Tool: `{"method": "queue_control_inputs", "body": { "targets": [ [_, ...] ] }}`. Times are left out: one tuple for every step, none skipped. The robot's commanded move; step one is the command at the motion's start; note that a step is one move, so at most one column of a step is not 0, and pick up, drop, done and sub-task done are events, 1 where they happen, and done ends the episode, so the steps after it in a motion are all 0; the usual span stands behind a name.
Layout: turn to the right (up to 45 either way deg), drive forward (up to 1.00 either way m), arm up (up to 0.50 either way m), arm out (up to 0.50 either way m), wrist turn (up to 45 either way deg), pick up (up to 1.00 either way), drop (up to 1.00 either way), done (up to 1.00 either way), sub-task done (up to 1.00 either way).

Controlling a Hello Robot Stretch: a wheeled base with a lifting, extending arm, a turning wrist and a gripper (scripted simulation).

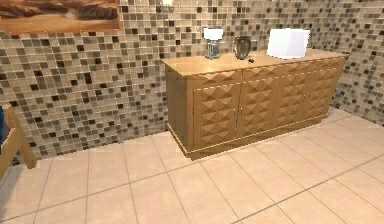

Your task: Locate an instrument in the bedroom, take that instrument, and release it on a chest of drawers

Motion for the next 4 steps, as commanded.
{"method": "queue_control_inputs", "body": {
  "targets": [
    [0.0, 0.0, 0.0, 0.2, 0.0, 0.0, 0.0, 0.0, 0.0],
    [0.0, 0.0, 0.0, 0.0, 45.0, 0.0, 0.0, 0.0, 0.0],
    [0.0, 0.0, 0.0, 0.0, 45.0, 0.0, 0.0, 0.0, 0.0],
    [0.0, 0.0, 0.0, 0.0, 45.0, 0.0, 0.0, 0.0, 0.0]
  ]
}}
